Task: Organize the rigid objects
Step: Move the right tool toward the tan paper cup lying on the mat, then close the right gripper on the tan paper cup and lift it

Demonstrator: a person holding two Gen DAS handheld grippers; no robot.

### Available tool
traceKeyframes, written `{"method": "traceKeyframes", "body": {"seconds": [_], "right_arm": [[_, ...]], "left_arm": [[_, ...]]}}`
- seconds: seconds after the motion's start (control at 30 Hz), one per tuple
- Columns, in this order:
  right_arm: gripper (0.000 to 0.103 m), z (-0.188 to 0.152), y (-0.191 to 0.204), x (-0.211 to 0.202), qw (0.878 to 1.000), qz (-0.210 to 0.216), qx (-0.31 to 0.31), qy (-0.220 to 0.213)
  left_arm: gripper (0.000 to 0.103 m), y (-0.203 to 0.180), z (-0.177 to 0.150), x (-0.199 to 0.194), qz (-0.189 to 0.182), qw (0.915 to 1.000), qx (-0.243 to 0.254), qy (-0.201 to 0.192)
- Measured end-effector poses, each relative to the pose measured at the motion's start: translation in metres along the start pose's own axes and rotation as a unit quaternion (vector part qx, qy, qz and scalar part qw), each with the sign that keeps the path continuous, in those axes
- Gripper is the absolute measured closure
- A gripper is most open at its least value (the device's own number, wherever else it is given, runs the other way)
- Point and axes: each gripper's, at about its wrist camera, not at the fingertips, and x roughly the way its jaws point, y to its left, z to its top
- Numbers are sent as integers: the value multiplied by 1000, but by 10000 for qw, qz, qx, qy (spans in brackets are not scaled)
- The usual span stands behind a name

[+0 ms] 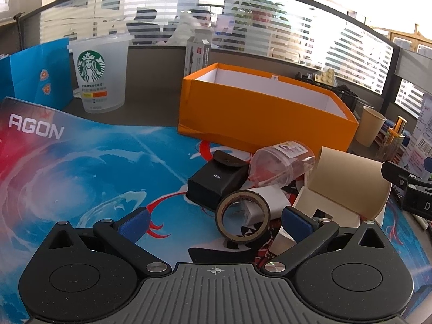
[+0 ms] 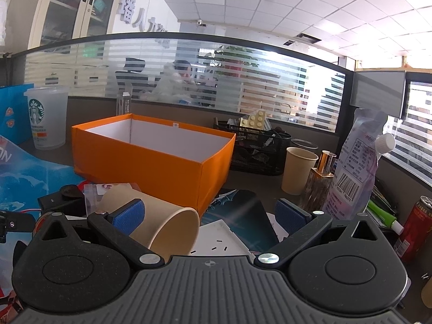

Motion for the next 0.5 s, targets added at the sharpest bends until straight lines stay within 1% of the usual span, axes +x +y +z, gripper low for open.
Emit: {"method": "traceKeyframes", "body": {"seconds": [0.3, 0.5], "right_arm": [[0, -5, 3, 4, 9999, 97, -18, 20], [0, -6, 4, 1, 9995, 307, -78, -89]], "left_arm": [[0, 2, 0, 0, 14, 10000, -4, -25], [0, 15, 7, -6, 68, 9997, 15, -213]]}}
